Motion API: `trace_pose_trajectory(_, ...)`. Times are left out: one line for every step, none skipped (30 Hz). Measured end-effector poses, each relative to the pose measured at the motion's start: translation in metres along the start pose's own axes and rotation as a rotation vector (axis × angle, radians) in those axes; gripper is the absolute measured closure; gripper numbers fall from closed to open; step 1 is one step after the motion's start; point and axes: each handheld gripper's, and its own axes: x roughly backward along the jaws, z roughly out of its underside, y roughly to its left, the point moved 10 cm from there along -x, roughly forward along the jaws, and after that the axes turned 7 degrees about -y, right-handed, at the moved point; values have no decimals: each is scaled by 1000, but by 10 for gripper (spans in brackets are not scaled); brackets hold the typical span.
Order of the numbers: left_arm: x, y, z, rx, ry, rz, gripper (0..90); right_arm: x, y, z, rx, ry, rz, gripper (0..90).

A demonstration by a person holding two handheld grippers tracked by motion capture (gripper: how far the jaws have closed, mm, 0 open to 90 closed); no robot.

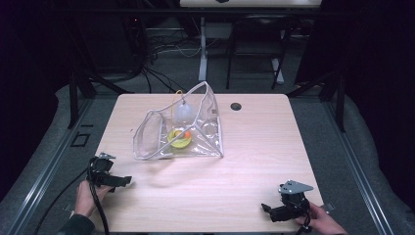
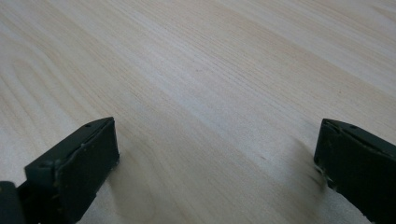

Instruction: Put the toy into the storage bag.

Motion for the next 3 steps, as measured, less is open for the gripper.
trace_pose_trajectory(-1, 1, 1, 7, 0, 3, 0, 0, 0, 0, 0, 0, 0, 0)
trace_pose_trajectory(-1, 2, 1, 9, -7, 3, 0, 0, 0, 0, 0, 0, 0, 0)
trace_pose_trajectory(-1, 2, 1, 9, -7, 3, 0, 0, 0, 0, 0, 0, 0, 0)
